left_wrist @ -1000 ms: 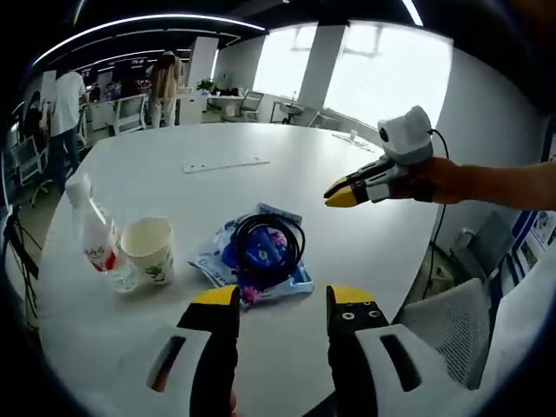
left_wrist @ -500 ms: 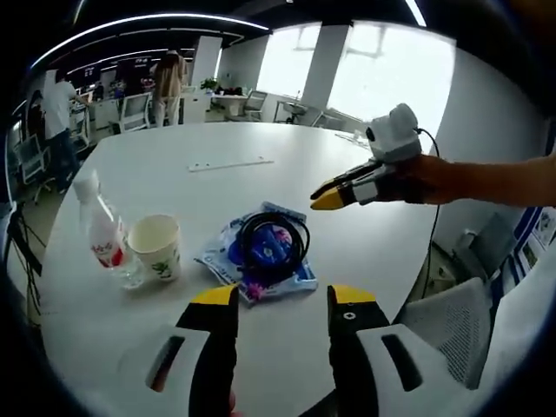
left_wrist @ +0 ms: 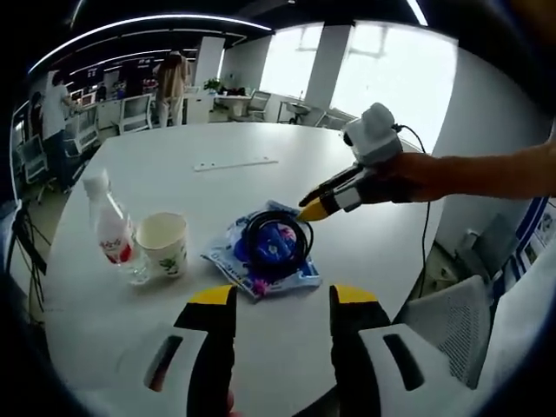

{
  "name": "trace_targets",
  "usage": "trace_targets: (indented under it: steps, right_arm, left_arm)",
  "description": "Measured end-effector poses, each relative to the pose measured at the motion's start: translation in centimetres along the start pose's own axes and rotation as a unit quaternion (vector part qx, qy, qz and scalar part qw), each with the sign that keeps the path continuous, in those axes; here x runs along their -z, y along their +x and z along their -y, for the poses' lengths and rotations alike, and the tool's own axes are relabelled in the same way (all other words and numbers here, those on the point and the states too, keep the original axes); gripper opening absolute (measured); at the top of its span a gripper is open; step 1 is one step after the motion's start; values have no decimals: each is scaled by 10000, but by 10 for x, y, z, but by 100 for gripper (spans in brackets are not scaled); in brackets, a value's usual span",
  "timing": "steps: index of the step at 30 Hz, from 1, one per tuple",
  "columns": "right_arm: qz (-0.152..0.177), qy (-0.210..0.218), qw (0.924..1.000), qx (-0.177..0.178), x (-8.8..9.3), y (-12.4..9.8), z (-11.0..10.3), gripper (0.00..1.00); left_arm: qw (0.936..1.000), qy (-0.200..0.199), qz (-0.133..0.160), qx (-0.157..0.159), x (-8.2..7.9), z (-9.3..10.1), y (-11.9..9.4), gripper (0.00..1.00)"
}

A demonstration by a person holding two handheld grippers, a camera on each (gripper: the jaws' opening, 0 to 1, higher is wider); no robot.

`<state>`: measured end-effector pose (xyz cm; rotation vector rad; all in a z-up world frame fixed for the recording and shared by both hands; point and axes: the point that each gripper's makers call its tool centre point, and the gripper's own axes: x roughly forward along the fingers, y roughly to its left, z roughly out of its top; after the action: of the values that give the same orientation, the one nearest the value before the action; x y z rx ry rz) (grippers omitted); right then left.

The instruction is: Arrange the tabletop items into an orderly group along one side of the table until the central work area is clear of visible clutter.

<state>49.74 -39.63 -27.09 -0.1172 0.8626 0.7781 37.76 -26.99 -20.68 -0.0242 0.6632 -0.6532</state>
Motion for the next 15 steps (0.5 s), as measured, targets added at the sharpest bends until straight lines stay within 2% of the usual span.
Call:
trace_targets:
  steps: [4, 15]
  right_arm:
    - [-40, 230, 9997, 3, 1, 6, 3, 30]
    - [-243, 506, 9984, 90, 10, 21, 6, 31]
  left_arm:
    - [10000, -31, 13, -31, 1, -3, -3, 42]
    - [9999, -61, -21, -109, 7, -8, -13, 43]
